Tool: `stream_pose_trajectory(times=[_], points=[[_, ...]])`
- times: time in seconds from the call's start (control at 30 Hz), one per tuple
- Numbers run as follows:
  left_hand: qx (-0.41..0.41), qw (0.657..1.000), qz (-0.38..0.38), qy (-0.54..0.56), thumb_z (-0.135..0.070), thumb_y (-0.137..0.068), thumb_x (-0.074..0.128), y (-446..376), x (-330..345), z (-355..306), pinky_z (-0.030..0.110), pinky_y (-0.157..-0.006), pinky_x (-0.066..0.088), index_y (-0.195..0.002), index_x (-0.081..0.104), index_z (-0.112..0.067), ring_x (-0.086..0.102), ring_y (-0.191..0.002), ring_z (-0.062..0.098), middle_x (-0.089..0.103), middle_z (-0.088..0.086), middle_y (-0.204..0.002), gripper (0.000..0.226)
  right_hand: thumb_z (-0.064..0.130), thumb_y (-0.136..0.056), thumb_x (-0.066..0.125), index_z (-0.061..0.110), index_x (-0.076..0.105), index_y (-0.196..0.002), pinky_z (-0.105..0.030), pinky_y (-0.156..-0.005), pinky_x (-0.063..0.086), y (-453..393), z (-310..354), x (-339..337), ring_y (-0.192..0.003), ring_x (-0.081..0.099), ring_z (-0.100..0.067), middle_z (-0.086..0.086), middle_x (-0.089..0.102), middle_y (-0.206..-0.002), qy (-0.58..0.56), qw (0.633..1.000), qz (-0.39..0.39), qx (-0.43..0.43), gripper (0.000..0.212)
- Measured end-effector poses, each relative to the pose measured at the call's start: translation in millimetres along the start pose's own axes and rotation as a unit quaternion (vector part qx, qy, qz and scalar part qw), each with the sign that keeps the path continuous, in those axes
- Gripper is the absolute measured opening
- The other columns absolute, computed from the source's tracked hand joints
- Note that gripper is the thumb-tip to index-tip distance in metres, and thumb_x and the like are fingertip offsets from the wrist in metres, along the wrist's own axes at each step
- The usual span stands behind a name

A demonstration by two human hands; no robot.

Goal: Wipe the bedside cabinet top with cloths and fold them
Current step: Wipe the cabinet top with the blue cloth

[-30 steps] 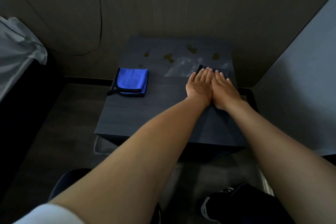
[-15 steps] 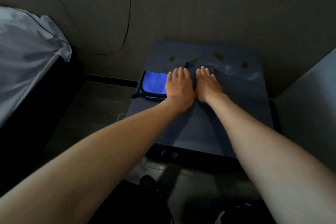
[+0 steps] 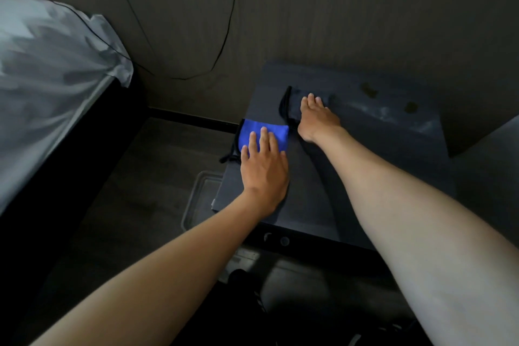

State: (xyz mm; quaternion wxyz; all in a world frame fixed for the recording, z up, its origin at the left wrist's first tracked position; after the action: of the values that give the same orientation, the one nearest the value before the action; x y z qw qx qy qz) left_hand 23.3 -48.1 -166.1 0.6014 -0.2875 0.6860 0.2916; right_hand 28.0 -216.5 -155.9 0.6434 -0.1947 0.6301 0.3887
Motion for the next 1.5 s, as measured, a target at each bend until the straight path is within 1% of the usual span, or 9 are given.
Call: stream_pose_trajectory(times=[0.23,0.4,0.5,0.63,0.8,0.9,1.03,1.27,1.5], points=[[0.009,1.000,-0.001,-0.011,-0.041,-0.103,0.028,8.1,-1.0,6.5,0.042,-0.118,0.023,-0.157,0.017,-0.011,0.010,-0.153,0.029,0.016,0.007,-0.165,0.062,0.018,-0.095,0.049,0.008,0.011,-0.157,-0.040,-0.118,0.022,-8.4,73.3,0.9,-0.153,0.006,-0.022,-0.003,0.000,-0.167,-0.023,0.999,0.018,-0.041,0.074],[0.047,0.998,0.026,-0.028,-0.041,-0.100,0.041,10.5,-10.9,3.9,0.043,-0.117,0.025,-0.157,0.013,-0.014,0.012,-0.151,0.034,0.019,0.010,-0.163,0.070,0.029,-0.102,0.037,0.006,0.014,-0.157,-0.039,-0.120,0.017,-8.7,111.3,11.2,-0.152,0.007,-0.024,-0.008,0.005,-0.166,-0.050,0.997,-0.003,-0.058,0.064],[0.057,0.998,0.011,-0.034,-0.038,-0.099,0.043,8.2,-22.3,5.2,0.040,-0.109,0.034,-0.151,0.031,-0.014,0.032,-0.140,0.032,0.040,0.009,-0.153,0.059,0.040,-0.105,0.030,0.005,0.019,-0.156,-0.040,-0.120,0.017,-8.8,113.6,13.3,-0.152,0.010,-0.026,-0.011,0.011,-0.165,-0.068,0.996,-0.037,-0.043,0.063],[0.065,0.997,-0.002,-0.035,-0.035,-0.097,0.045,0.7,-33.9,1.8,0.039,-0.096,0.040,-0.137,0.051,-0.016,0.047,-0.126,0.031,0.060,0.006,-0.133,0.045,0.032,-0.107,0.033,0.004,0.016,-0.156,-0.037,-0.121,0.015,-15.1,98.8,8.8,-0.152,0.008,-0.025,-0.012,0.008,-0.166,-0.074,0.996,-0.038,-0.034,0.059],[0.022,0.998,-0.029,-0.059,-0.031,-0.097,0.042,-21.3,-64.0,-2.2,0.038,-0.085,0.043,-0.109,0.069,-0.015,0.060,-0.109,0.030,0.068,0.007,-0.114,0.034,0.028,-0.107,0.028,0.003,0.009,-0.157,-0.038,-0.121,0.010,-21.0,49.3,2.3,-0.153,0.001,-0.024,-0.012,0.000,-0.166,-0.080,0.996,-0.022,-0.012,0.059],[0.031,0.998,-0.043,-0.038,-0.029,-0.099,0.040,-52.9,-75.7,-16.2,0.040,-0.086,0.044,-0.112,0.064,-0.011,0.058,-0.113,0.032,0.064,0.011,-0.120,0.033,0.028,-0.108,0.023,0.003,0.003,-0.157,-0.038,-0.122,0.007,-19.6,13.9,0.5,-0.153,-0.004,-0.023,-0.011,-0.006,-0.166,-0.070,0.997,-0.006,-0.006,0.059],[0.116,0.991,0.029,0.064,-0.034,-0.104,0.031,-93.9,-47.8,-58.5,0.045,-0.100,0.043,-0.130,0.054,-0.010,0.043,-0.135,0.028,0.046,0.007,-0.147,0.042,0.030,-0.107,0.023,0.004,0.002,-0.157,-0.036,-0.123,0.008,-12.6,-25.5,-2.3,-0.153,-0.005,-0.022,-0.011,-0.006,-0.166,-0.056,0.998,-0.022,0.009,0.060],[0.176,0.982,0.064,-0.003,-0.034,-0.107,0.028,-128.4,-10.2,-121.9,0.039,-0.118,0.025,-0.157,0.018,-0.016,0.006,-0.153,0.017,0.012,0.000,-0.166,0.054,0.030,-0.108,0.019,0.007,0.000,-0.158,-0.035,-0.124,0.004,-3.2,-85.6,-7.0,-0.153,-0.007,-0.020,-0.008,-0.008,-0.166,-0.059,0.998,-0.024,0.023,0.058],[0.222,0.972,0.073,-0.021,-0.031,-0.107,0.025,-128.5,9.7,-177.7,0.041,-0.123,0.018,-0.158,0.005,-0.012,-0.002,-0.154,0.018,0.000,0.001,-0.167,0.058,0.032,-0.108,0.017,0.009,0.000,-0.158,-0.035,-0.124,0.003,10.2,-144.7,-10.7,-0.153,-0.007,-0.018,-0.006,-0.008,-0.166,-0.067,0.996,-0.025,0.047,0.057]])
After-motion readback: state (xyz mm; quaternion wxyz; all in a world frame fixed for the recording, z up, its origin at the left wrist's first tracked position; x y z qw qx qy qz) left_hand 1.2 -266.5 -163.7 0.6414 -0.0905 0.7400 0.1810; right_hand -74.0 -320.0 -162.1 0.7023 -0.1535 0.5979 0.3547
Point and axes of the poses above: each hand's wrist, its own y-axis away from the middle knuckle, its own x-axis out of the palm, z = x × y, the point moved 6 cm from there along -y, towards the middle knuckle
